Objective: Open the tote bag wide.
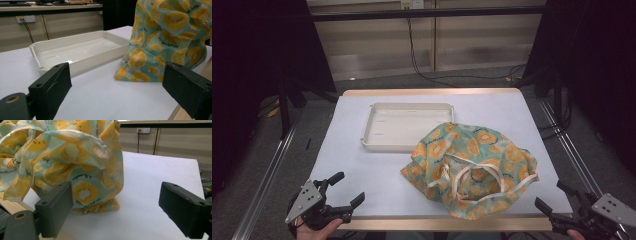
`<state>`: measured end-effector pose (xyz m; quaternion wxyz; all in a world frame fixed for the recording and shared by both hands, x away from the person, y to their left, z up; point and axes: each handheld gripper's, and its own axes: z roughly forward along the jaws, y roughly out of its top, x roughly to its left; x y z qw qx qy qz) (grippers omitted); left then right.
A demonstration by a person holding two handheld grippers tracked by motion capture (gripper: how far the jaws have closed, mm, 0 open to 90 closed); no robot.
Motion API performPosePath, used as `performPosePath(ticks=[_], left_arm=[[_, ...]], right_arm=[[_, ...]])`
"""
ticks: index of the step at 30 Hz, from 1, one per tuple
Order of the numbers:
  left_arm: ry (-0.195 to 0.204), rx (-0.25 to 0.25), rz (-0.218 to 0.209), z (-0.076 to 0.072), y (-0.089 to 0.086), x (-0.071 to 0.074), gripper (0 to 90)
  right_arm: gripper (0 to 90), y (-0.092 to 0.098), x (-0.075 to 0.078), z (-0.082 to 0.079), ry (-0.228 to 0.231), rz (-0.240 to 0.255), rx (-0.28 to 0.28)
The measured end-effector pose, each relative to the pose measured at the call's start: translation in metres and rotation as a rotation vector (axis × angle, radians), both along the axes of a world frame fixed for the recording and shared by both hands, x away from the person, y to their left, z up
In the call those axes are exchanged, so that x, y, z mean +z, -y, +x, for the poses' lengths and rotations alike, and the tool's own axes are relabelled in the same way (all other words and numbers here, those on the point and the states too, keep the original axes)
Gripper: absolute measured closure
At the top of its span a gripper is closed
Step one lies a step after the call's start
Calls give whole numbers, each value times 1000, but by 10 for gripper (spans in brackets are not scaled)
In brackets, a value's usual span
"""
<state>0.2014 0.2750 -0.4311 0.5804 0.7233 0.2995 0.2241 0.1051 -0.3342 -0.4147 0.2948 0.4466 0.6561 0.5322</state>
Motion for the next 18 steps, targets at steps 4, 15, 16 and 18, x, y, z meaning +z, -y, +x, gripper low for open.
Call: performPosePath(ticks=[4, 15, 16, 18], left_arm=[[-6, -8, -10, 0, 1, 0, 95], [-16, -38, 8, 3, 5, -1, 207], [-15, -51, 20, 3, 6, -1, 207], [-21, -71, 10, 3, 8, 0, 254]], right_arm=[[165, 0, 0, 0, -7, 8, 15], [330, -7, 11, -4, 9, 43, 110], [330, -7, 11, -4, 9, 43, 110], [366, -9, 14, -4, 16, 61, 132]])
